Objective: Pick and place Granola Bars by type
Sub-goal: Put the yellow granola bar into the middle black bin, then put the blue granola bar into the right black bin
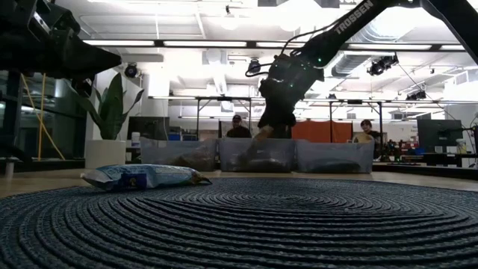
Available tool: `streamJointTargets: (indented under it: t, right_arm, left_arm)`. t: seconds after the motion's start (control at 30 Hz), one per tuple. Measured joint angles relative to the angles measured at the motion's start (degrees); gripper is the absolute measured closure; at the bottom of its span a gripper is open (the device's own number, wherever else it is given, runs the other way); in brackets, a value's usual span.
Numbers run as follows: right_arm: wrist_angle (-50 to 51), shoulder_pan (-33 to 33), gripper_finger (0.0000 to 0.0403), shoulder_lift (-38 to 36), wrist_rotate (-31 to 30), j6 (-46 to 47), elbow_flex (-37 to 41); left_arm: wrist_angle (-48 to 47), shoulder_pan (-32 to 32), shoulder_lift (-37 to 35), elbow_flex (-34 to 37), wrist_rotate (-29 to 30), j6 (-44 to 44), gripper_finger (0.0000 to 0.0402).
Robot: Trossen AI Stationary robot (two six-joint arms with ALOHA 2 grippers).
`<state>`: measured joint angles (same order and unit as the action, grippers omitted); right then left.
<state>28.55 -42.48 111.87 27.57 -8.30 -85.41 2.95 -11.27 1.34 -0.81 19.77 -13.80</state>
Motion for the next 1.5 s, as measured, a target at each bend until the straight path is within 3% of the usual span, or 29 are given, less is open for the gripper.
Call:
streamJointTargets:
  t: [0.3, 0.7, 1.07, 1.5]
  right_arm:
    - [-4.35, 0.0, 0.0215, -1.46, -0.7, -0.69, 0.0]
    - [-15.69, 3.45, 0.0206, -13.87, 0.38, -0.71, -0.03]
    - [-24.35, 18.79, 0.0192, -17.91, -0.94, 0.84, -0.04]
    - [-24.57, 38.33, 0.019, -9.81, -10.23, 0.77, -0.04]
  left_arm:
    - [-0.01, 0.0, 0.02, 0.01, -0.01, 0.0, 0.04]
    - [0.01, 0.0, 0.01, 0.0, -0.02, 0.0, 0.04]
    - [0.01, 0.01, 0.01, 0.0, -0.02, 0.0, 0.04]
    - [-0.01, 0.0, 0.0, 0.0, -0.02, 0.0, 0.04]
